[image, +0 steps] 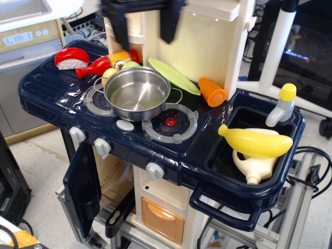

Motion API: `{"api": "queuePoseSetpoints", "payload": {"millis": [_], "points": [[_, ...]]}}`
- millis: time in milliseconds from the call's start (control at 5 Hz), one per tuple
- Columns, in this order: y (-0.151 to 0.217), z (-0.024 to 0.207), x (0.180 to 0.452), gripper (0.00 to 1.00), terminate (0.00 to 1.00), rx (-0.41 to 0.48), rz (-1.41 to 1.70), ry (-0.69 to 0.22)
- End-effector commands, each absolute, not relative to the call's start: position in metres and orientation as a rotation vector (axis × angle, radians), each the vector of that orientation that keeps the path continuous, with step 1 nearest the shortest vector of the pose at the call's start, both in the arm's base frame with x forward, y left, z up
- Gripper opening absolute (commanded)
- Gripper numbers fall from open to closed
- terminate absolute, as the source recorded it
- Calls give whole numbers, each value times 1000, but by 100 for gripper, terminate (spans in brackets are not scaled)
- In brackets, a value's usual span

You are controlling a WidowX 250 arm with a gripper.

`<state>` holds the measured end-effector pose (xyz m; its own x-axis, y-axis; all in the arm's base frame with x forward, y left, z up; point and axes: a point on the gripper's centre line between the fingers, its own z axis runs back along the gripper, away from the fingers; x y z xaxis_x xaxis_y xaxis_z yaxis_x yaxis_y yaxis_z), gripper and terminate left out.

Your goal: Put banana in pot or pan

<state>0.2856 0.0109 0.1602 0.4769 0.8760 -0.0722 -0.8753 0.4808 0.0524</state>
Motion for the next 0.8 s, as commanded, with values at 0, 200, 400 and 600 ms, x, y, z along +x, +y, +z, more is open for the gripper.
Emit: {"api": "queuePoseSetpoints", "payload": {"millis": [0, 200, 400, 600], "points": [[-32, 169, 309, 100, 0, -52, 1361, -34], [-57, 145, 316, 100, 0, -90, 1411, -50], [-78, 125, 321, 100, 0, -112, 1440, -60], [-85, 107, 327, 100, 0, -94, 1457, -29]]}}
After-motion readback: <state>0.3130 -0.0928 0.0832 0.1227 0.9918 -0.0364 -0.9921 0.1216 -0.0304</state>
